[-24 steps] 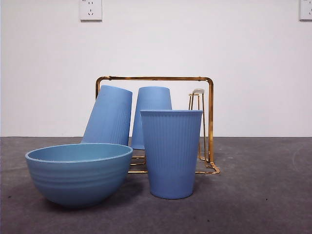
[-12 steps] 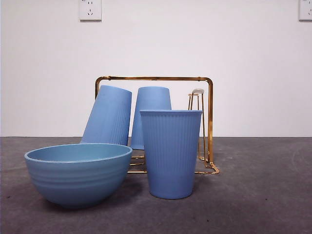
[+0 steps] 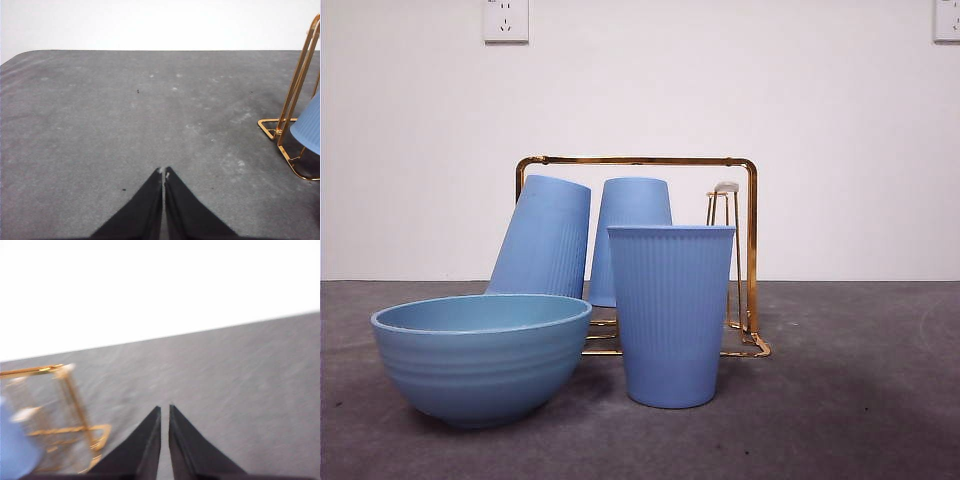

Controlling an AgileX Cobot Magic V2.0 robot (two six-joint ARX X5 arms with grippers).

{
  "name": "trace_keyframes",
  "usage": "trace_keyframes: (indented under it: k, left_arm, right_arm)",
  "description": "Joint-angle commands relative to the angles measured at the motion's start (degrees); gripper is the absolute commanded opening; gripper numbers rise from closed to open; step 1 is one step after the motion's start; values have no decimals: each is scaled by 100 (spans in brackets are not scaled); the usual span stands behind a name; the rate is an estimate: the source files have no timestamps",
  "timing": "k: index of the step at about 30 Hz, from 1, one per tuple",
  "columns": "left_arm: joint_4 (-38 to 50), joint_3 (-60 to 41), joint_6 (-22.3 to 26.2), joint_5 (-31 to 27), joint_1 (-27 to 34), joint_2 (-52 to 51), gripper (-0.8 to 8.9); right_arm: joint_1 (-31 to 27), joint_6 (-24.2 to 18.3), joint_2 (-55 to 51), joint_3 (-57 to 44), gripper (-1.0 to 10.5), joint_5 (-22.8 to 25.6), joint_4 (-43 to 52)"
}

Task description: Right arm lift cup from the cupboard, then place it on the right of the bowl

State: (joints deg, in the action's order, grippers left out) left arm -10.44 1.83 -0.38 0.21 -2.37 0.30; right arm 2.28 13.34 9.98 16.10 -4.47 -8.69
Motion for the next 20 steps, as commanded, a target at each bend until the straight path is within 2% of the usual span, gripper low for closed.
trace_keyframes:
  k: [1,8,15,20]
  left_arm:
    - [-26,-111,81,20,11,-11,6]
    - [-26,-111,81,20,11,-11,6]
    - [-26,-111,81,20,11,-11,6]
    - [-26,-111,81,20,11,-11,6]
  right_arm:
    - [-216,-361,-260,-560,24,-15,354]
    - [-289,-868,-800,-1545,24,-2,354]
    - [-199,-1360,-979,-1545,24,2,-103]
    - [-92,-1440,-977,-1545,24,262,-173]
